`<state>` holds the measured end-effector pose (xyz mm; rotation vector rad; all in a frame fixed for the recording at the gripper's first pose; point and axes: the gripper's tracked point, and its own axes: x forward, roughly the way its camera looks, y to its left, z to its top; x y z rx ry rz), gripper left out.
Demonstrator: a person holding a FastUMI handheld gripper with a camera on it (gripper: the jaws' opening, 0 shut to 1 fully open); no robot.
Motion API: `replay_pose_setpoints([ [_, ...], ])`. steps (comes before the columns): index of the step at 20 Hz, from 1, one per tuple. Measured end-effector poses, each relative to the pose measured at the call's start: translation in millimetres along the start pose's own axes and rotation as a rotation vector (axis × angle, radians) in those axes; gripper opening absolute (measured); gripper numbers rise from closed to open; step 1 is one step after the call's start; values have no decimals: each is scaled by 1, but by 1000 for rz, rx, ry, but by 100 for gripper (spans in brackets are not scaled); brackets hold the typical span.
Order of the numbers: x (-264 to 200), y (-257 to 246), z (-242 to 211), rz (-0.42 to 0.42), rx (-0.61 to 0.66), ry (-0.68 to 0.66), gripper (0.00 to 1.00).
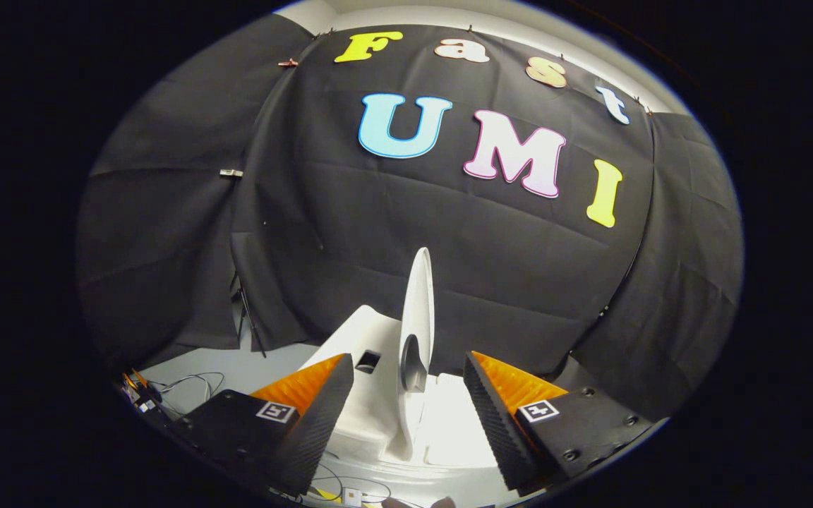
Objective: Open the toilet lid.
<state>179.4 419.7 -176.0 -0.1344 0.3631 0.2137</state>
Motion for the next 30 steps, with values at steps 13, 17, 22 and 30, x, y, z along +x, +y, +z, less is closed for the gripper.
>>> replay_pose_setpoints([
  [13, -73, -48, 45, 41, 83, -102, 99],
  [17, -104, -82, 68, 41, 106, -160, 99],
  [22, -141, -136, 93, 14, 124, -228, 99],
  [30, -205, -237, 100, -78, 154, -287, 99],
])
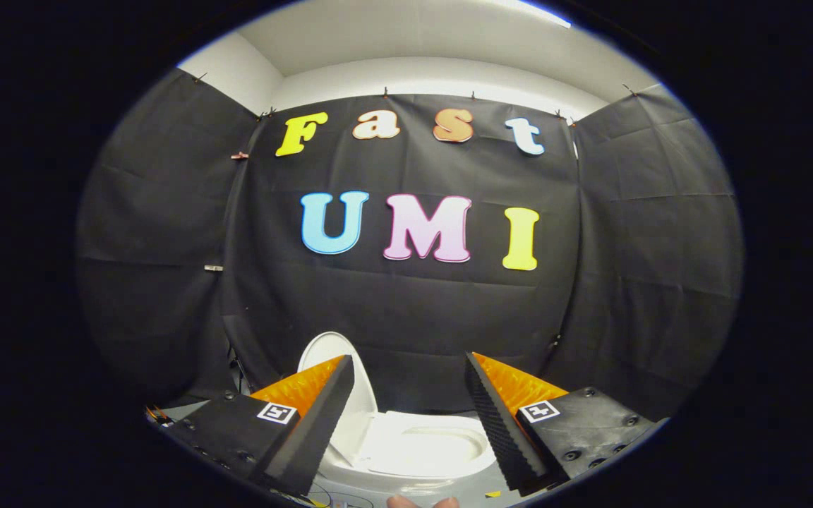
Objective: Open the toilet lid.
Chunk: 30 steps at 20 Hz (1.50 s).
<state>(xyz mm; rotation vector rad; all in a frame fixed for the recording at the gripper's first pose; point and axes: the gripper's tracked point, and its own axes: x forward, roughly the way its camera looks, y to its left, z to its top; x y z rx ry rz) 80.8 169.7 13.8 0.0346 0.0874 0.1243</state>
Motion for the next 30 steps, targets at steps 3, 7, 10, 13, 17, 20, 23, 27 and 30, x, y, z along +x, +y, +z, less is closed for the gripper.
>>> replay_pose_setpoints([
  [3, -21, -38, 7, -35, 6, -14, 98],
  [7, -48, -84, 8, -63, 2, -16, 98],
  [10, -67, -114, 9, -93, -11, -36, 98],
  [13, -80, -137, 6, -120, -42, -57, 98],
  [17, -92, -153, -6, -123, 0, -62, 99],
  [20, -95, -167, -16, -140, 28, -65, 98],
  [23, -92, -177, -23, -148, 24, -55, 99],
  [27, -92, -190, -23, -165, 45, -51, 99],
  [30, -96, -198, -20, -178, 43, -56, 98],
])
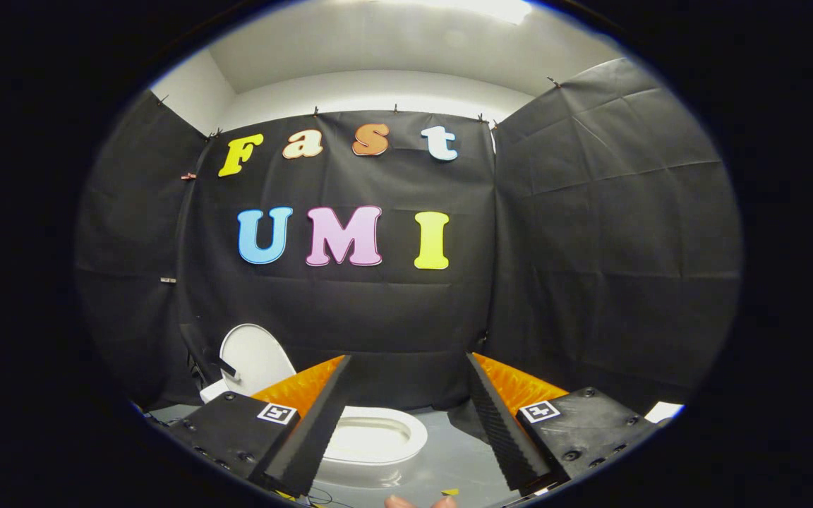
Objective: Open the toilet lid.
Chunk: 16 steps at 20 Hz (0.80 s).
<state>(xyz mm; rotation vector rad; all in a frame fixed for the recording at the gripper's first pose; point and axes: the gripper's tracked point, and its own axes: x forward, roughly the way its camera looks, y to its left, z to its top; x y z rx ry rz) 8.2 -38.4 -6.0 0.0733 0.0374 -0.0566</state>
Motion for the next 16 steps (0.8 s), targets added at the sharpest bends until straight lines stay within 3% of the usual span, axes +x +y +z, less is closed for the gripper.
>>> replay_pose_setpoints([
  [16, -6, 9, 4, 11, -5, -13, 99],
])
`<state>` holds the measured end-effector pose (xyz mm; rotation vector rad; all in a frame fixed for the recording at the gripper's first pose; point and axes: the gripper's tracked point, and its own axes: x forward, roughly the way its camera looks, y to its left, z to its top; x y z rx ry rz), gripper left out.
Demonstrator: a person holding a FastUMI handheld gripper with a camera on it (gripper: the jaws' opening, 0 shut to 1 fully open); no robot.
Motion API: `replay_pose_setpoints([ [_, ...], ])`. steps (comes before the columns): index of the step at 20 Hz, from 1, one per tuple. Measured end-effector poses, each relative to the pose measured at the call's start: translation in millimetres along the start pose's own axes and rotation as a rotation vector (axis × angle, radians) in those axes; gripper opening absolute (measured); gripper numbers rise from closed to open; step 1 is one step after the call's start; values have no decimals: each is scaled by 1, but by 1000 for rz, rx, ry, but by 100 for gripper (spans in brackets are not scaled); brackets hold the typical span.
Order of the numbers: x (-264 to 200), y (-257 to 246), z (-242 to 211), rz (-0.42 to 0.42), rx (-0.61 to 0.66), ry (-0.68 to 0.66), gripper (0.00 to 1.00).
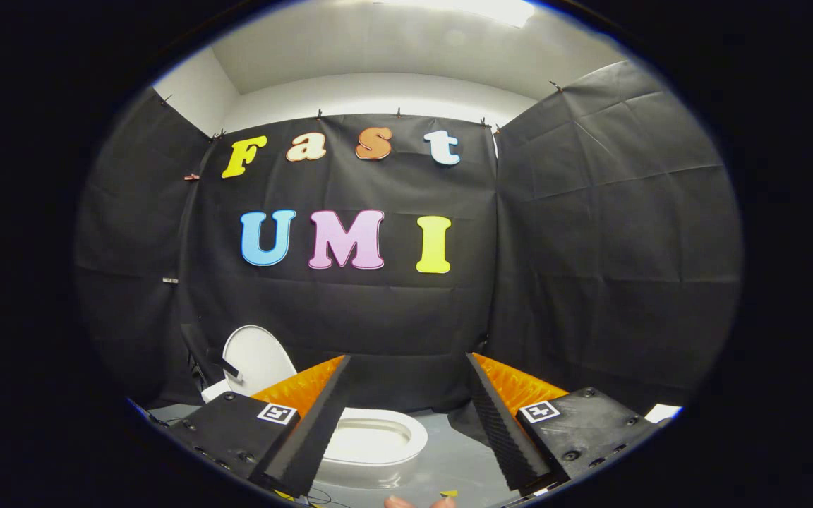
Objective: Open the toilet lid.
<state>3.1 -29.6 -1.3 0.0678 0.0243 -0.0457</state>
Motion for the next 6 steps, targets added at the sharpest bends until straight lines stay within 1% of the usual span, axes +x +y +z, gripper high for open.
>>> replay_pose_setpoints([
  [6, -1, -4, 4, -10, 1, -8, 99],
])
